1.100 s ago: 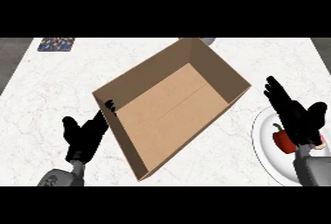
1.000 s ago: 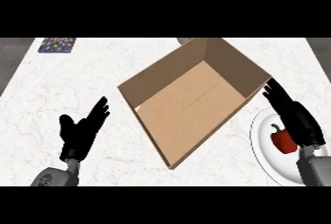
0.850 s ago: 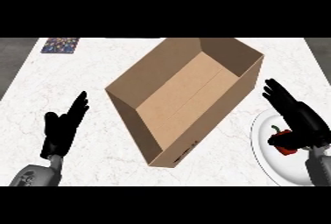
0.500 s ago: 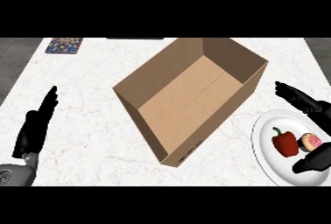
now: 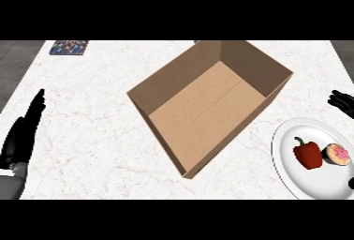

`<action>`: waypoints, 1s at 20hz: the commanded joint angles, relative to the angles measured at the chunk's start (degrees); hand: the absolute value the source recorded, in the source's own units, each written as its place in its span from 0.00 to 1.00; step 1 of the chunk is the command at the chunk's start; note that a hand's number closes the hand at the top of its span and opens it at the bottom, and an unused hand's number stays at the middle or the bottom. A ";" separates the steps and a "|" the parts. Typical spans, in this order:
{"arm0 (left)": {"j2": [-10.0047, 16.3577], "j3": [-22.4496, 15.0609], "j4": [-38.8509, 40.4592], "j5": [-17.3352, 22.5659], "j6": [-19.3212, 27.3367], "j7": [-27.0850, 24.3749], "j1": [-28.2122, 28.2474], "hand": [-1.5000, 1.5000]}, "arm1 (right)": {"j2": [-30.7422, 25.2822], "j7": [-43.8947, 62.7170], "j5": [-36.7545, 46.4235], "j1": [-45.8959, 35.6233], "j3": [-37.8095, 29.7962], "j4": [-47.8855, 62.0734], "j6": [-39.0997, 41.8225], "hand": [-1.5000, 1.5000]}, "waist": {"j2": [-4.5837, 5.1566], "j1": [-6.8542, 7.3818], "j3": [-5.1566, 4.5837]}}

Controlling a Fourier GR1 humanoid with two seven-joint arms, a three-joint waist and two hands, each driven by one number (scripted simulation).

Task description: Pick the cupcake from the plate and place it in the cardboard box

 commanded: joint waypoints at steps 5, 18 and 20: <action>0.97 0.38 0.20 -0.16 -1.08 0.40 -2.39 0.50 | -11.41 -18.65 17.51 -2.08 7.79 0.23 -0.57 0.00 | 0.39 1.49 -0.20; -0.86 -0.66 2.71 -2.20 -0.90 -1.91 -2.45 0.50 | -14.89 -31.98 40.51 -9.69 27.57 14.90 -18.11 0.00 | 0.21 2.38 -0.67; -1.35 -0.72 2.47 -2.15 -0.81 -0.74 -2.57 0.50 | -14.19 -34.61 44.09 -9.81 29.22 19.73 -24.10 0.00 | 0.07 1.55 -0.61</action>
